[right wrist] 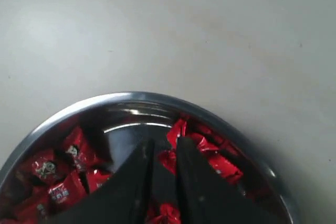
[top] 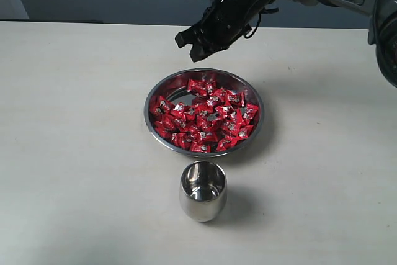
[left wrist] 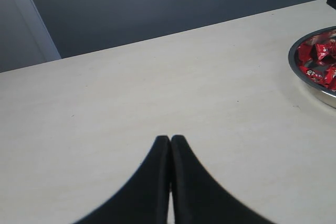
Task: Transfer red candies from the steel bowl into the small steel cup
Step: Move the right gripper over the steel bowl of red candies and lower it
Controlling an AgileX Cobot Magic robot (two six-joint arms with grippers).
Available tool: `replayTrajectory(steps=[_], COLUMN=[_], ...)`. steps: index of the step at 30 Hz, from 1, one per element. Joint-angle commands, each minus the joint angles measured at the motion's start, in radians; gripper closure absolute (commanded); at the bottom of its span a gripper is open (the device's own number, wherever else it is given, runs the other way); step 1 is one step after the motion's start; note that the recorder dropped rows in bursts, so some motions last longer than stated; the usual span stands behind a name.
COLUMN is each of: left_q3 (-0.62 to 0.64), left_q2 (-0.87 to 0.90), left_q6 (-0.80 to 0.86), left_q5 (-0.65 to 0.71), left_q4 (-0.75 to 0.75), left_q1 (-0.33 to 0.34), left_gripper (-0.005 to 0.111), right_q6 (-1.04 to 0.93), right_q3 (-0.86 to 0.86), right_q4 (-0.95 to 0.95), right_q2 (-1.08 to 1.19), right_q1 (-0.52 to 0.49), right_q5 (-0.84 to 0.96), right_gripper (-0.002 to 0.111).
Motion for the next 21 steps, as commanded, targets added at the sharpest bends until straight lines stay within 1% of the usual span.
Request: replayTrajectory(steps=[1, 3, 9, 14, 21], left_q3=[-0.001, -0.001, -0.001, -0.001, -0.001], left_q2=[-0.004, -0.004, -0.004, -0.004, -0.004], left_q6=[-0.005, -0.005, -0.005, -0.005, -0.005], left_q5=[-0.007, -0.007, -0.007, -0.007, -0.007], left_q4=[0.003, 0.003, 0.003, 0.003, 0.003], left_q1=[0.0, 0.0, 0.0, 0.0, 0.0], left_gripper=[0.106, 0.106, 0.106, 0.106, 0.106], right_q6=[-0.009, -0.009, -0.009, -0.009, -0.009], right_q3=[-0.005, -0.005, -0.005, -0.005, -0.005], right_q4=[-0.021, -0.021, -0.044, -0.08, -0.106], right_q2=[0.029, 0.035, 0.046, 0.057, 0.076], right_q1=[-0.002, -0.002, -0.002, -0.002, 0.038], right_q5=[0.029, 0.025, 0.004, 0.021, -0.013], right_gripper=[0.061, 0.06, 0.065, 0.065, 0.065])
